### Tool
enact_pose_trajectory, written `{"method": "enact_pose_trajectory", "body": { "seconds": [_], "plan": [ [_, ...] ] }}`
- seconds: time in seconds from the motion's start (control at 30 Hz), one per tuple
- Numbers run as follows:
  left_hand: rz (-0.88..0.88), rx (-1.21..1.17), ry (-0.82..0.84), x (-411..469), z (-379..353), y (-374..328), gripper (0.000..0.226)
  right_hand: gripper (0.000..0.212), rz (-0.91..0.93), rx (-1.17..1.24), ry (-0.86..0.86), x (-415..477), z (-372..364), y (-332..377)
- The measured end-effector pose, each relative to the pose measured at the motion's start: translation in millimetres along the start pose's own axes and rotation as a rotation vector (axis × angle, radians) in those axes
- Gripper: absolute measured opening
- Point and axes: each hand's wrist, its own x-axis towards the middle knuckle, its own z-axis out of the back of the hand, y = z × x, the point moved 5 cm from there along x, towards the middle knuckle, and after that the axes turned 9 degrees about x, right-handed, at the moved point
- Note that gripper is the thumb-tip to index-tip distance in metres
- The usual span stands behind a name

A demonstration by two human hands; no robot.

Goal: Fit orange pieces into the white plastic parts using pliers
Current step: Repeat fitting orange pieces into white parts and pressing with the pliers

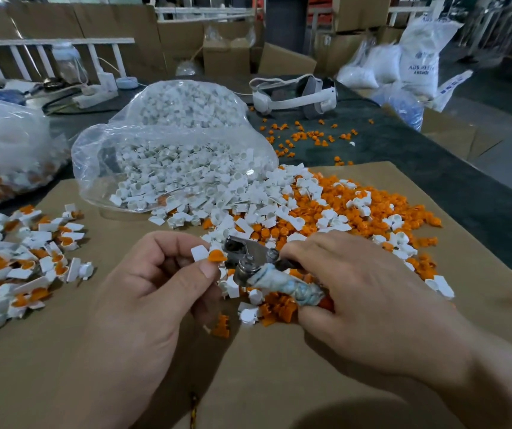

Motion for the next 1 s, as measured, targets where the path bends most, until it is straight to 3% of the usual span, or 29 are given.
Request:
{"method": "enact_pose_trajectory", "body": {
  "seconds": [0.27,0.37,1.0],
  "plan": [
    [-0.027,0.075,0.045,1.7,4.8,4.5,0.027,0.054,0.008,0.008,-0.006,0.6,-1.8,1.2],
    [-0.022,0.058,0.026,2.5,4.8,6.2,0.017,0.055,0.009,0.015,-0.002,0.6,-1.4,1.0],
    [-0.097,0.169,0.17,3.5,7.1,12.1,0.013,0.045,0.022,-0.021,0.012,2.1,0.1,4.0]
  ]
}}
